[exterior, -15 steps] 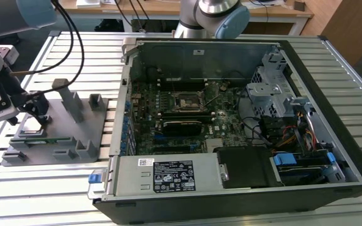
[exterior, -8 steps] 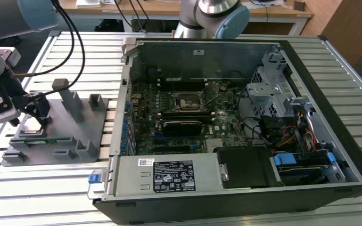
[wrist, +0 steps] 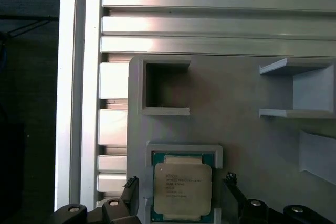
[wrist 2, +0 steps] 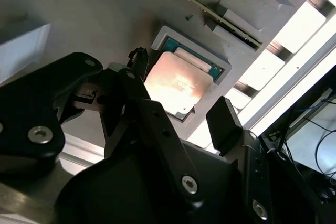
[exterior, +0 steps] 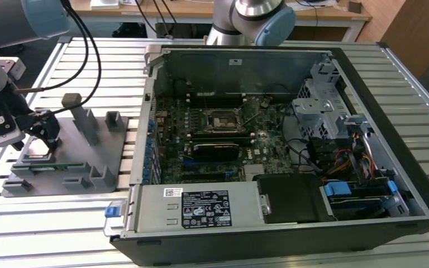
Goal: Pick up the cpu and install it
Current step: 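Pick up the cpu and move it towards the insertion slot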
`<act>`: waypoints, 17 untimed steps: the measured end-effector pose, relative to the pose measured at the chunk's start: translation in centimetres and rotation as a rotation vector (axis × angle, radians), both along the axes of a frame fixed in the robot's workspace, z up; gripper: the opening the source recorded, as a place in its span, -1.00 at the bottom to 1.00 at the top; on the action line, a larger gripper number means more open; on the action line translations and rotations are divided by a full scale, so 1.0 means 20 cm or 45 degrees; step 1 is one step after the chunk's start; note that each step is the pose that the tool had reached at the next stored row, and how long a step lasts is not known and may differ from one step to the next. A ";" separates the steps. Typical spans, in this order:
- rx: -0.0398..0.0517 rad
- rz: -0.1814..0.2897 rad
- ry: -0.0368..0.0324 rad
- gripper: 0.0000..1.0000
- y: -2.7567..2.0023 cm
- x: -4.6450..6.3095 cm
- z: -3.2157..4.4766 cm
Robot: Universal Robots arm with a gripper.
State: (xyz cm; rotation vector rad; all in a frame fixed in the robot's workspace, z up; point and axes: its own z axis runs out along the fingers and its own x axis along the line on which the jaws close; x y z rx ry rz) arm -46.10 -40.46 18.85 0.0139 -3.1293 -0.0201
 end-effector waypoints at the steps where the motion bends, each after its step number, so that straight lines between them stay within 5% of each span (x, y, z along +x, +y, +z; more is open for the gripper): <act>1: 0.000 0.000 -0.0015 0.44 0.000 0.00 0.000; 13: -0.001 0.000 -0.0214 0.44 0.000 0.00 -0.006; 17: -0.003 0.000 -0.0566 0.44 0.001 0.00 -0.013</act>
